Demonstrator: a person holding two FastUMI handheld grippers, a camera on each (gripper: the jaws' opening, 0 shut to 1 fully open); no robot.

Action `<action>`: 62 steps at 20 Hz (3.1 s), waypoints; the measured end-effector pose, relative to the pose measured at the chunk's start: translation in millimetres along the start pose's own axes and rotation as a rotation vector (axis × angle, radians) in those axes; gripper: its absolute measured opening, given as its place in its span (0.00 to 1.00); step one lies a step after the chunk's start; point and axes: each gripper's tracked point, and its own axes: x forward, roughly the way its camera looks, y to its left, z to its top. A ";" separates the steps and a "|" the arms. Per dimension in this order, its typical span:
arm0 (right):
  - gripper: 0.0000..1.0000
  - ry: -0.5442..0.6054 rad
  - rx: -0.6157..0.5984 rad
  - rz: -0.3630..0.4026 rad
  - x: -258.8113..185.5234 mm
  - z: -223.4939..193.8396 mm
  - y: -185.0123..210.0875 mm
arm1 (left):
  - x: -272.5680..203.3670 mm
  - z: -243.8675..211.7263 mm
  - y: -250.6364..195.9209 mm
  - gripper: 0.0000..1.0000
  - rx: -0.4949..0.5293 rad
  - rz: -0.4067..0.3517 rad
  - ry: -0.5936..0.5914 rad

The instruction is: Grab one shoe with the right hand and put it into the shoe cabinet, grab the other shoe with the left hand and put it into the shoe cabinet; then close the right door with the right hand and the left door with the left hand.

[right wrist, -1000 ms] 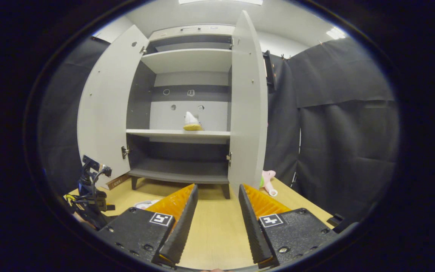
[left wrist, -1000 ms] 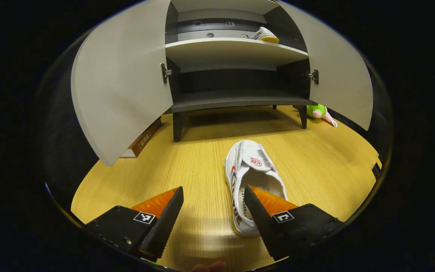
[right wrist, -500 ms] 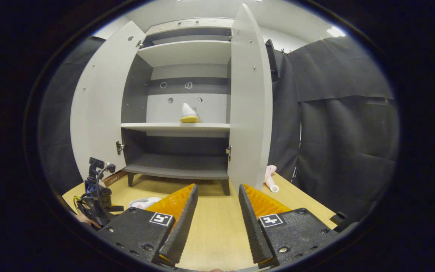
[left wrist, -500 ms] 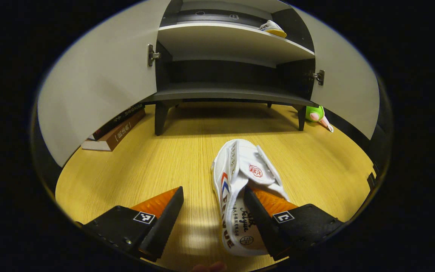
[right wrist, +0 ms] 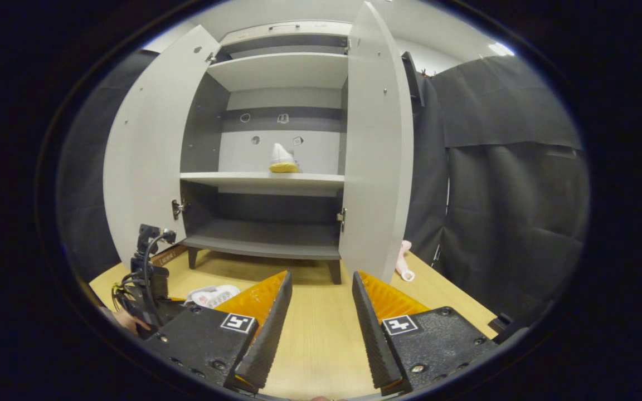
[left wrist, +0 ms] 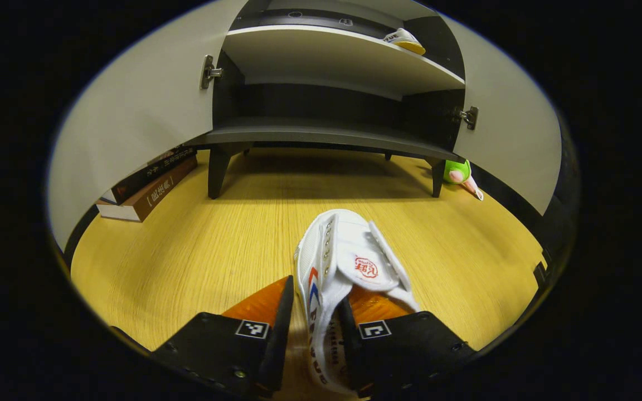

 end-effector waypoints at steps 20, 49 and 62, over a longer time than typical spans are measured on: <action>0.70 0.000 -0.023 0.059 0.2 -3.3 17.7 | -134.0 139.5 -17.6 0.00 -0.077 0.135 -0.304; 0.73 0.032 0.058 -0.100 -3.4 -10.2 -36.3 | 83.1 440.3 66.4 0.00 -0.186 0.312 -0.013; 0.70 0.040 0.045 -0.016 -4.8 -13.0 -11.1 | 9.8 458.9 49.5 0.39 -0.188 0.164 -0.061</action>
